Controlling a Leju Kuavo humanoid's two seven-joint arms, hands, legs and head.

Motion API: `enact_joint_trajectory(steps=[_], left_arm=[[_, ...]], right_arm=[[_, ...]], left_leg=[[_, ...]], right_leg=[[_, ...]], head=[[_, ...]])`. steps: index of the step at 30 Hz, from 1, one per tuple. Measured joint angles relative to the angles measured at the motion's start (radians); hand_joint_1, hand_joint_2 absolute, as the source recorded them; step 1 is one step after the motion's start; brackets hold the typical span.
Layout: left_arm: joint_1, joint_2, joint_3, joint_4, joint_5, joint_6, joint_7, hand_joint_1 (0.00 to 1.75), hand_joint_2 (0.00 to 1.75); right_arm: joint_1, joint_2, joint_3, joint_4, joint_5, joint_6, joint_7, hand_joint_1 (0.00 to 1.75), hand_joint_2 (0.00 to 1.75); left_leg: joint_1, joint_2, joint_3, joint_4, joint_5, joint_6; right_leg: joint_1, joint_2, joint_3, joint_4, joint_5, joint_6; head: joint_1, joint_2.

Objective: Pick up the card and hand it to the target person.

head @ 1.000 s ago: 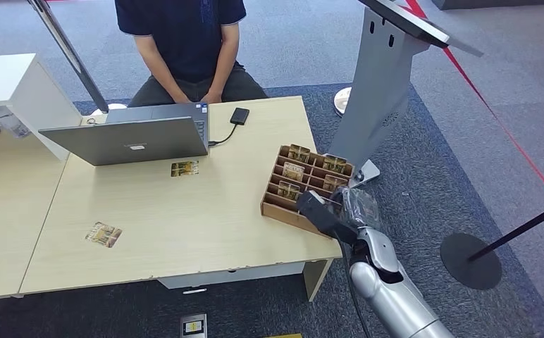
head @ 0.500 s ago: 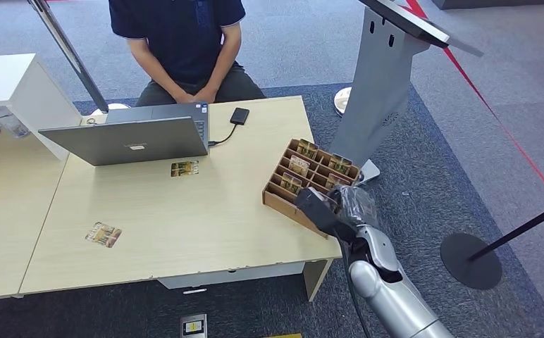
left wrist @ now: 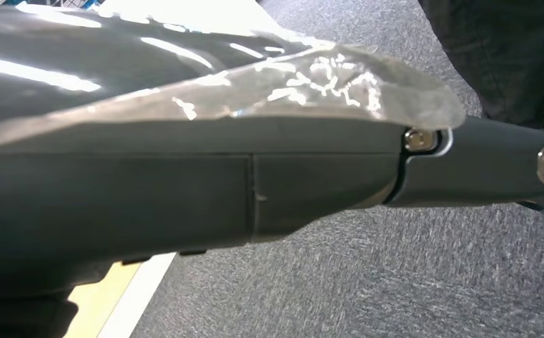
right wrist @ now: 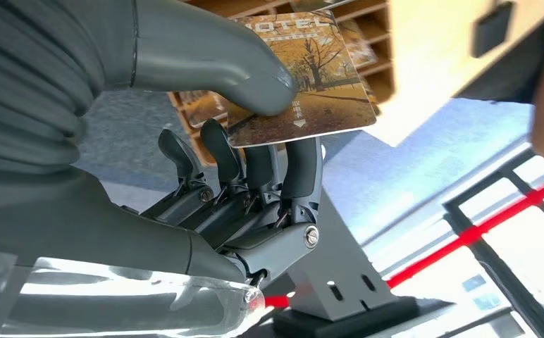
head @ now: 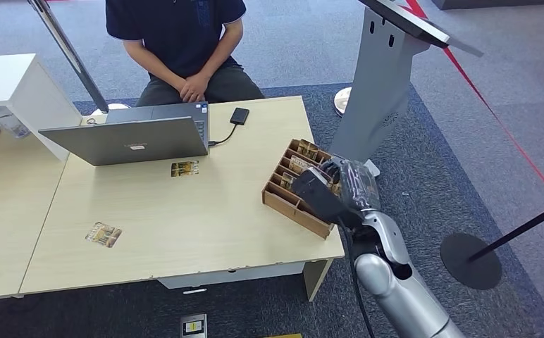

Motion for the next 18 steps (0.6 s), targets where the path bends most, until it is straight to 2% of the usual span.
enact_joint_trajectory(steps=[9,18], left_arm=[[-0.002,0.000,0.000,0.000,-0.014,-0.001,-0.006,0.00,0.00],[-0.019,0.000,-0.009,0.000,-0.042,-0.006,0.011,0.00,0.00]], right_arm=[[-0.081,0.010,0.027,-0.027,-0.136,0.008,-0.074,1.60,1.75],[-0.212,0.074,0.091,0.145,-0.194,-0.006,-0.122,1.61,1.75]], left_leg=[[0.000,0.000,0.000,0.000,0.001,0.000],[0.000,-0.001,-0.001,0.000,0.002,-0.001]], right_leg=[[0.000,0.000,0.000,0.000,0.001,0.000],[0.000,0.000,0.000,0.001,0.001,0.000]], head=[[0.000,0.000],[0.000,0.000]])
